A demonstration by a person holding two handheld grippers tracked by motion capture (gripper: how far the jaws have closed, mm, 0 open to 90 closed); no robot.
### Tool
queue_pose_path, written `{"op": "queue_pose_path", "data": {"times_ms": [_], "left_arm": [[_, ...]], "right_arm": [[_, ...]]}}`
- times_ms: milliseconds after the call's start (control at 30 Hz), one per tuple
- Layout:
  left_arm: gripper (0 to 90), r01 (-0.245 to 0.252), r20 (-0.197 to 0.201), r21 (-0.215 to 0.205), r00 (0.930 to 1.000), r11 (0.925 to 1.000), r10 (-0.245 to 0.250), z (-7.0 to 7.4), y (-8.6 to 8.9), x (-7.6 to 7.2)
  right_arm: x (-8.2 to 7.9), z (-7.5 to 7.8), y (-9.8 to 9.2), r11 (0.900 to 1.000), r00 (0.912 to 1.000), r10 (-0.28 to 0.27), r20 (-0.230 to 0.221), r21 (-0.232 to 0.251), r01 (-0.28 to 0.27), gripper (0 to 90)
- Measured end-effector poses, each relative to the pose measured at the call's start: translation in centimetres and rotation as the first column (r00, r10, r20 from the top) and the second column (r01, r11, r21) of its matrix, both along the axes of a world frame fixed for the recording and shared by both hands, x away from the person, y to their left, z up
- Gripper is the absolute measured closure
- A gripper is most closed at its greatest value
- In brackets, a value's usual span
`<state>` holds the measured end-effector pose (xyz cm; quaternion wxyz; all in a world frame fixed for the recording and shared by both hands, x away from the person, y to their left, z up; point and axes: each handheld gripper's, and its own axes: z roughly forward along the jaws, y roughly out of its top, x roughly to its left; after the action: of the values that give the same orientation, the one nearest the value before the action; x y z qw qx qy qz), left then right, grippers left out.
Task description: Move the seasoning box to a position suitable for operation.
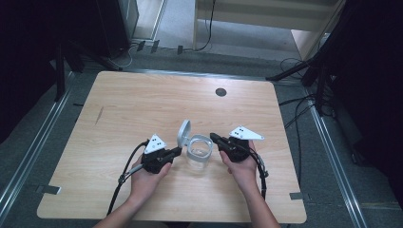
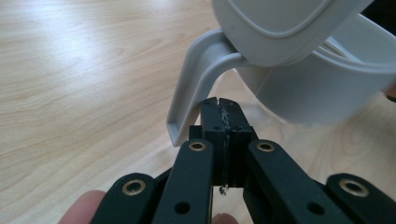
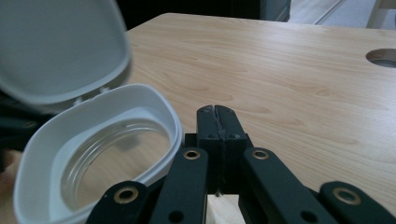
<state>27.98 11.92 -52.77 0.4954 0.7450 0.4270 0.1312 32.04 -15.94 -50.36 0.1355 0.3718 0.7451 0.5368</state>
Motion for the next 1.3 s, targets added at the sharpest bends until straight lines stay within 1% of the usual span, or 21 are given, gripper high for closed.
{"op": "queue_pose_path", "data": {"times_ms": [100,167,267,367,400,433,467,533,567,633,667,700,733,800,833,933,967,1133,1200,1267,1300], "left_arm": [[90.0,-0.011,-0.006,-0.014,0.9999,0.9998,0.011,-0.1,0.3,0.9],[90.0,-0.02,-0.006,-0.032,0.9998,0.9993,0.02,0.0,0.5,1.4],[90.0,-0.043,-0.001,-0.045,0.9991,0.9981,0.043,0.2,0.8,1.6],[90.0,-0.057,0.021,-0.04,0.9981,0.9976,0.058,0.6,1.4,0.7],[89.1,-0.066,0.038,-0.026,0.997,0.9975,0.067,1.0,1.7,-0.4],[88.9,-0.066,0.038,-0.026,0.997,0.9975,0.067,1.0,1.7,-0.4],[89.0,-0.066,0.045,-0.023,0.9968,0.9976,0.067,1.1,1.8,-1.2],[89.0,-0.067,0.055,-0.002,0.9962,0.9978,0.067,1.2,1.7,-2.4],[89.1,-0.061,0.056,0.003,0.9966,0.9982,0.06,1.3,1.6,-2.9],[88.9,-0.052,0.048,0.006,0.9975,0.9986,0.052,1.3,1.1,-3.3],[88.9,-0.054,0.048,-0.001,0.9974,0.9985,0.054,1.3,1.0,-3.4],[89.0,-0.051,0.044,-0.003,0.9977,0.9987,0.052,1.3,0.8,-3.4],[89.0,-0.053,0.045,-0.003,0.9976,0.9986,0.053,1.3,0.7,-3.4],[90.0,-0.074,0.042,-0.006,0.9964,0.9973,0.074,1.2,0.5,-3.3],[90.0,-0.08,0.042,-0.006,0.9959,0.9968,0.08,1.2,0.6,-3.2],[90.0,-0.086,0.039,0.001,0.9955,0.9963,0.086,1.2,0.8,-3.1],[90.0,-0.094,0.042,0.001,0.9947,0.9956,0.094,1.2,1.0,-3.1],[90.0,-0.098,0.042,-0.001,0.9943,0.9952,0.098,1.1,1.4,-3.0],[85.3,-0.094,0.03,-0.019,0.995,0.9954,0.095,1.0,2.0,-2.9],[78.1,-0.118,0.044,-0.025,0.9919,0.9927,0.119,0.6,2.9,-2.9],[72.7,-0.146,0.062,-0.038,0.987,0.9885,0.148,0.3,4.0,-3.0]], "right_arm": [[-0.8,-0.2,0.1,1.0,0.9998,0.021,0.002,-0.013,-0.021,90.0],[-1.4,-0.3,0.2,0.999,0.9995,0.031,0.005,-0.008,-0.031,90.0],[-2.3,-0.4,0.6,0.999,0.9995,0.032,0.005,-0.003,-0.032,90.0],[-3.0,-0.6,0.9,0.999,0.9989,0.046,0.005,0.008,-0.046,89.5],[-3.4,-0.7,1.1,0.999,0.9984,0.054,0.016,0.001,-0.054,87.1],[-3.4,-0.7,1.1,0.999,0.9984,0.054,0.016,0.001,-0.054,87.1],[-3.4,-0.9,1.3,0.999,0.999,0.043,0.017,-0.015,-0.042,89.1],[-3.2,-1.0,1.3,0.999,0.9991,0.038,0.017,-0.016,-0.037,90.0],[-3.2,-1.1,1.3,1.0,0.9996,0.022,0.016,-0.015,-0.021,90.0],[-3.2,-1.1,1.4,1.0,0.9998,0.016,0.009,0.007,-0.016,90.0],[-3.4,-1.0,1.4,1.0,0.9998,0.018,0.007,0.021,-0.018,90.0],[-3.9,-1.0,1.7,1.0,0.9999,0.007,0.01,0.021,-0.008,90.0],[-3.9,-1.0,1.7,1.0,0.9999,0.007,0.01,0.021,-0.008,90.0],[-4.3,-0.9,2.0,1.0,1.0,-0.003,0.006,0.019,0.002,90.0],[-4.7,-0.8,2.2,1.0,0.9999,-0.01,0.0,0.015,0.01,90.0],[-5.1,-0.8,2.4,1.0,0.9999,-0.011,-0.004,0.017,0.011,90.0],[-5.6,-0.8,2.7,1.0,1.0,-0.008,-0.004,0.013,0.008,90.0],[-6.0,-0.8,3.3,1.0,0.9999,-0.008,-0.008,0.013,0.008,90.0],[-5.9,-0.8,3.4,1.0,0.9999,-0.014,0.005,-0.013,0.014,90.0],[-5.6,-0.7,3.3,1.0,0.9997,-0.025,0.002,-0.011,0.025,90.0],[-5.4,-0.7,3.1,0.999,0.9994,-0.034,0.003,-0.011,0.034,90.0]]}}
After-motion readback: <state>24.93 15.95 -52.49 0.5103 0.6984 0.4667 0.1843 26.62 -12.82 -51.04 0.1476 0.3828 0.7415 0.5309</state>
